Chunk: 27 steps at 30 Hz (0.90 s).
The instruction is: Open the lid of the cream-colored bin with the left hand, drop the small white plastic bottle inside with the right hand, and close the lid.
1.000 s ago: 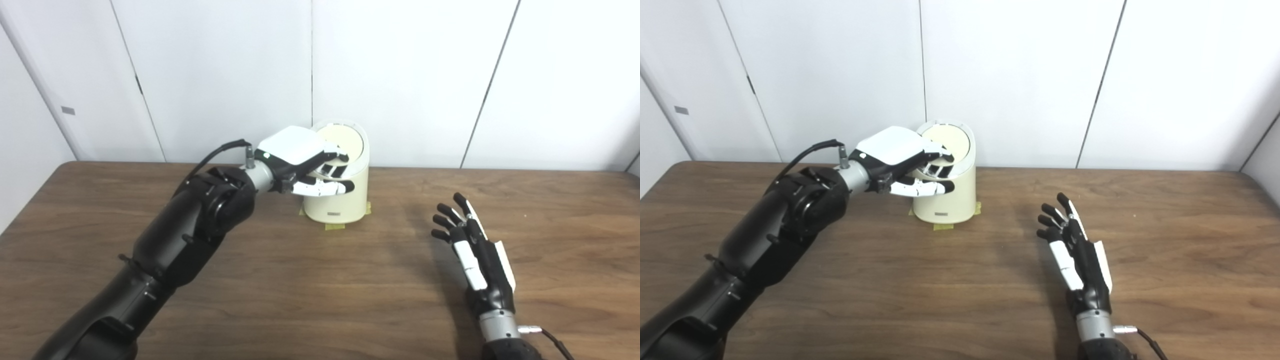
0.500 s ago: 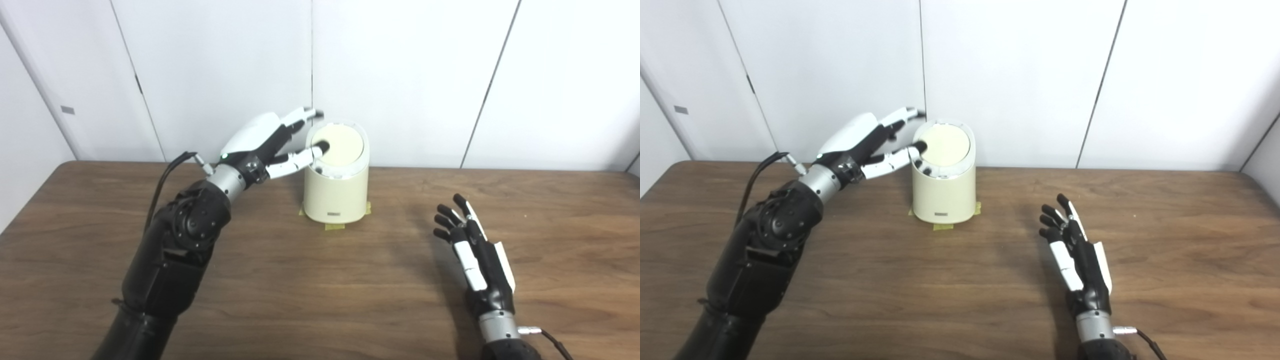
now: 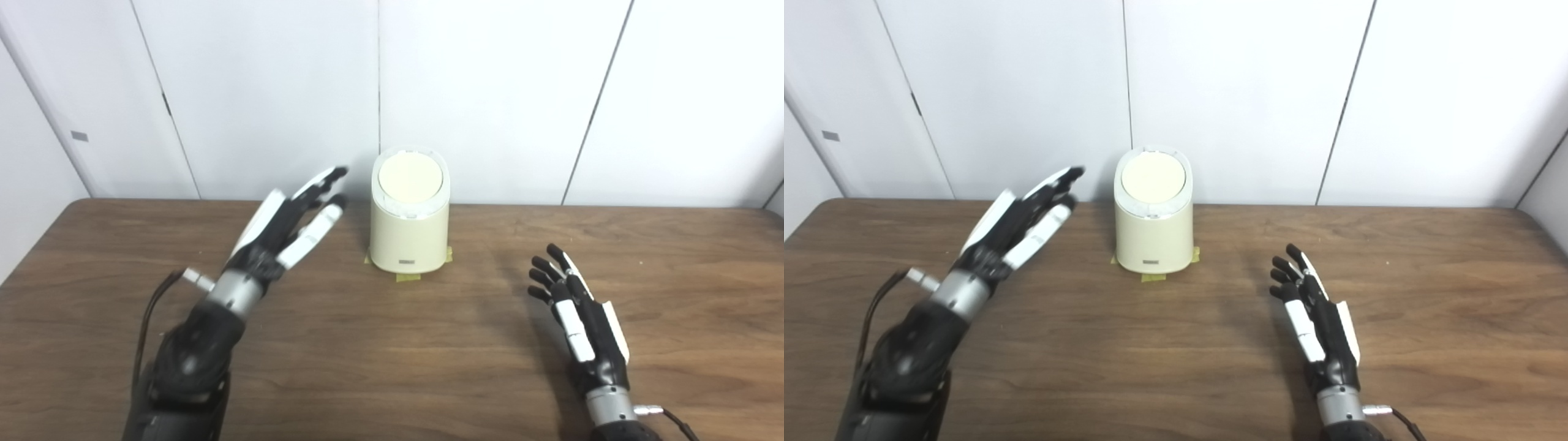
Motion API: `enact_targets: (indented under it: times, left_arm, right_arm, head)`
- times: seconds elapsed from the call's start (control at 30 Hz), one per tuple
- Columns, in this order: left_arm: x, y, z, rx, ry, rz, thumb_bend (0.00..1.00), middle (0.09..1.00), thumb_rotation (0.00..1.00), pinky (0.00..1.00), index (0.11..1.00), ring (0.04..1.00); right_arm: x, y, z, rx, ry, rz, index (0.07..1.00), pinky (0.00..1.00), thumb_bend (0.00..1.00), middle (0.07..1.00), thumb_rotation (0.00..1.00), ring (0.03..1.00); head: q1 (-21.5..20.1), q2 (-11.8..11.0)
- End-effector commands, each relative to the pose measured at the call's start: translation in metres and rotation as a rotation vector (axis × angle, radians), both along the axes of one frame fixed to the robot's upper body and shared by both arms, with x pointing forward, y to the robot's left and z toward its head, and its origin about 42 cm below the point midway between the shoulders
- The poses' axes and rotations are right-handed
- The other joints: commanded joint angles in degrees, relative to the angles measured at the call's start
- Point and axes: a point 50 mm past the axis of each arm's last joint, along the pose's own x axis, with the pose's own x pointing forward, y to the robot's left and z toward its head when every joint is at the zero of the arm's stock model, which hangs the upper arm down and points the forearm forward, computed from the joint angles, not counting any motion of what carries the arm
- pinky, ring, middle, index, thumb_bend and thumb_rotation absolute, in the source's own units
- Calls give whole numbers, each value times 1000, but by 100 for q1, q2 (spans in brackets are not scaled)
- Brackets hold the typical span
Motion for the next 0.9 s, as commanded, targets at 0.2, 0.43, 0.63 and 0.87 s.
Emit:
enact_targets:
  times: [0.2,0.43,0.63,0.87]
  left_arm:
    - [-38,15,-43,-165,75,100,388,951,933,914,964,939]
    - [-64,15,-85,-316,144,157,374,950,888,947,975,945]
    - [-77,18,-101,-323,159,180,370,951,843,967,967,956]
    - [-83,16,-110,-328,167,192,378,944,836,957,963,949]
  right_arm:
    - [-11,-4,-4,22,33,23,935,883,535,912,840,914]
    - [-13,-8,-3,25,63,56,968,936,534,965,868,956]
    - [-14,-10,-3,25,106,86,990,961,539,991,907,982]
    - [-17,-12,-8,8,120,93,993,957,508,990,919,980]
  head:
    - [-33,32]
    - [-17,51]
    - [25,69]
    - [41,65]
